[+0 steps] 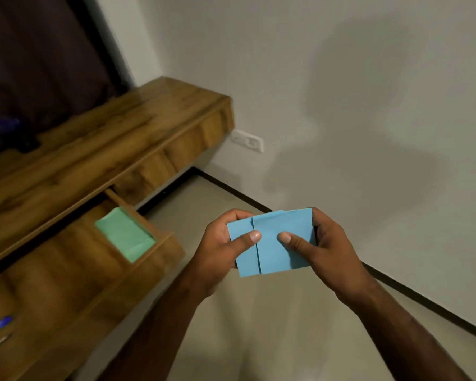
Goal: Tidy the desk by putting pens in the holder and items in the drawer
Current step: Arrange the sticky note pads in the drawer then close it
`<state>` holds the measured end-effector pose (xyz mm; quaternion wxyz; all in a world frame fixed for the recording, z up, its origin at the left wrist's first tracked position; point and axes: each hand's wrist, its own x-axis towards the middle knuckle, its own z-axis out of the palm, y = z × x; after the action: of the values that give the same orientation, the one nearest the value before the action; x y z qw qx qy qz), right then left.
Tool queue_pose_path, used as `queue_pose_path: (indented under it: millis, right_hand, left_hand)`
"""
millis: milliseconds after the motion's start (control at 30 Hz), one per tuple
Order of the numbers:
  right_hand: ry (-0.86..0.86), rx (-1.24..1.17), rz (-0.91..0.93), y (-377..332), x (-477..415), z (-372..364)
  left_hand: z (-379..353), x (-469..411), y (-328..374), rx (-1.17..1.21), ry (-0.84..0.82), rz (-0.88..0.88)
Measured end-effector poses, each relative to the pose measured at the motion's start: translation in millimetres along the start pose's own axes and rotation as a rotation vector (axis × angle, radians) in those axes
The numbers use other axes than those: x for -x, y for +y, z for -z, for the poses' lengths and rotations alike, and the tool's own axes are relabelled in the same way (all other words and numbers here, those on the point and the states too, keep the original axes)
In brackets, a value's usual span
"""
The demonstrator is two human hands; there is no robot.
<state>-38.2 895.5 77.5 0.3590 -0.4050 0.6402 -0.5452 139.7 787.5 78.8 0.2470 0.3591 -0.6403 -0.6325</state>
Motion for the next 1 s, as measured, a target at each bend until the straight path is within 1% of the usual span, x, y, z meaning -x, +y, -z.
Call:
queue_pose_path:
  millis: [133,300,500,633,733,833,1000]
  right_hand:
    - [-0.162,-0.007,0.055,-21,-14,-95]
    - [-0.330,0.004,0.061,-33,-25,-205]
    - [-0.520,0.010,0.032,-30,-28,-299]
    - [-0.630,0.051,-0.010,-24,-39,-337]
    - [-0.644,0.083,-0.059,-13,-53,-360]
    - [-0.628,0.073,-0.125,-5,-78,-377]
    - [-0.611,0.085,-0.204,6,-144,-401]
  left_hand:
    - [93,38,-9,0.030,0.166,-0.033]
    - [188,94,-26,0.073,0.368,0.000]
    - [253,148,-49,0.080,0.566,0.071]
    - [274,165,-66,0.067,0.676,0.129]
    - [289,168,-78,0.049,0.748,0.162]
    - [309,157,-90,0.099,0.837,0.200]
    - [342,122,-123,0.114,0.938,0.365]
